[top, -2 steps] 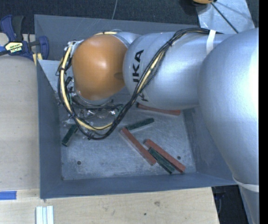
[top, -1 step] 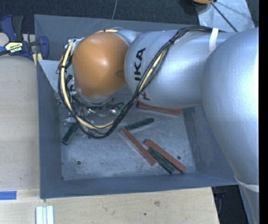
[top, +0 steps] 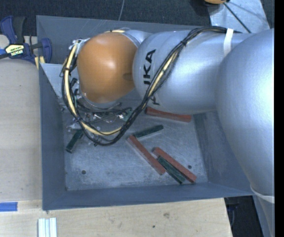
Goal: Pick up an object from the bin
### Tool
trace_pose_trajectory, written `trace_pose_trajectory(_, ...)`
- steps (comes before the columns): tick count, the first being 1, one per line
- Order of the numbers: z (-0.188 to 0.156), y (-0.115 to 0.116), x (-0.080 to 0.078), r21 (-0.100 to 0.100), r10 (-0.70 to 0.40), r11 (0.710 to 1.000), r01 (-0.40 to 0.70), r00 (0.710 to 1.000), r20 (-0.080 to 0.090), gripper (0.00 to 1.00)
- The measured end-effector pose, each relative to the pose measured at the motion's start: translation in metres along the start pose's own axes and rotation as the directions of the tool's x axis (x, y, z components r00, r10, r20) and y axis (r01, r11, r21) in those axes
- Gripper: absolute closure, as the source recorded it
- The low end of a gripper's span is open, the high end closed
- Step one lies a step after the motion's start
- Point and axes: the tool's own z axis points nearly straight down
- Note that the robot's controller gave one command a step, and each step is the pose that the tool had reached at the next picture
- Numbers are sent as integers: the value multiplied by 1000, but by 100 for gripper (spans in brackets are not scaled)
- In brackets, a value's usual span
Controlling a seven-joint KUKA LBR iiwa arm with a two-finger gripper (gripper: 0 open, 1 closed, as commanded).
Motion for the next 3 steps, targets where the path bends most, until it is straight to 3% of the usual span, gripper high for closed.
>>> trace_pose_trajectory(3, -36, 0, -1, 0, 3, 1000, -3, 1000, 0, 100)
